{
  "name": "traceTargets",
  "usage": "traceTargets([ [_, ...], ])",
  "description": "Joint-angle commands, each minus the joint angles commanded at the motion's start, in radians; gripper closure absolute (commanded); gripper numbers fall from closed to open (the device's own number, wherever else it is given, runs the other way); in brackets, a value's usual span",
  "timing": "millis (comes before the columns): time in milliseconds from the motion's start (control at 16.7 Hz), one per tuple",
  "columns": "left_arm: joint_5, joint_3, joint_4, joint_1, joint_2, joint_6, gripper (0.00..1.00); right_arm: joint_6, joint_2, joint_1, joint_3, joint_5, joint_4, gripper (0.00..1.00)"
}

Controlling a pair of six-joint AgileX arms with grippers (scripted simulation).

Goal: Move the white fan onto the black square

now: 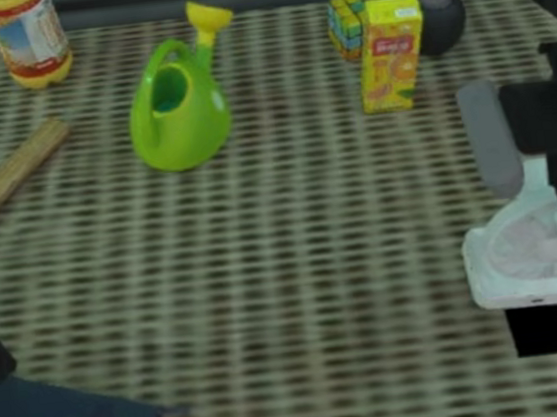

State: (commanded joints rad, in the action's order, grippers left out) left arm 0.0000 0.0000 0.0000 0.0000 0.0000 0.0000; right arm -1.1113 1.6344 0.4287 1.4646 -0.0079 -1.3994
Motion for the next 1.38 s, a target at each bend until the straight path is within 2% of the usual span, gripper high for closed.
traceTargets([
  [180,0.000,0.000,0.000,0.000,0.000,0.000,0.00,-0.123,-0.080,-0.082,-0.104,-0.001,0.022,1.00],
  [300,0.000,0.000,0.000,0.000,0.000,0.000,0.00,-0.151,-0.101,-0.105,-0.131,-0.001,0.028,1.00],
  [600,0.000,0.000,0.000,0.000,0.000,0.000,0.00,-0.149,-0.097,-0.099,-0.133,-0.001,0.029,1.00],
  [960,0.000,0.000,0.000,0.000,0.000,0.000,0.00,-0.153,-0.087,-0.107,-0.250,-0.001,0.162,1.00],
  [1200,0.000,0.000,0.000,0.000,0.000,0.000,0.00,-0.153,-0.087,-0.107,-0.255,-0.001,0.166,1.00],
  [1380,0.000,0.000,0.000,0.000,0.000,0.000,0.00,-0.153,-0.087,-0.107,-0.255,-0.001,0.166,0.77],
])
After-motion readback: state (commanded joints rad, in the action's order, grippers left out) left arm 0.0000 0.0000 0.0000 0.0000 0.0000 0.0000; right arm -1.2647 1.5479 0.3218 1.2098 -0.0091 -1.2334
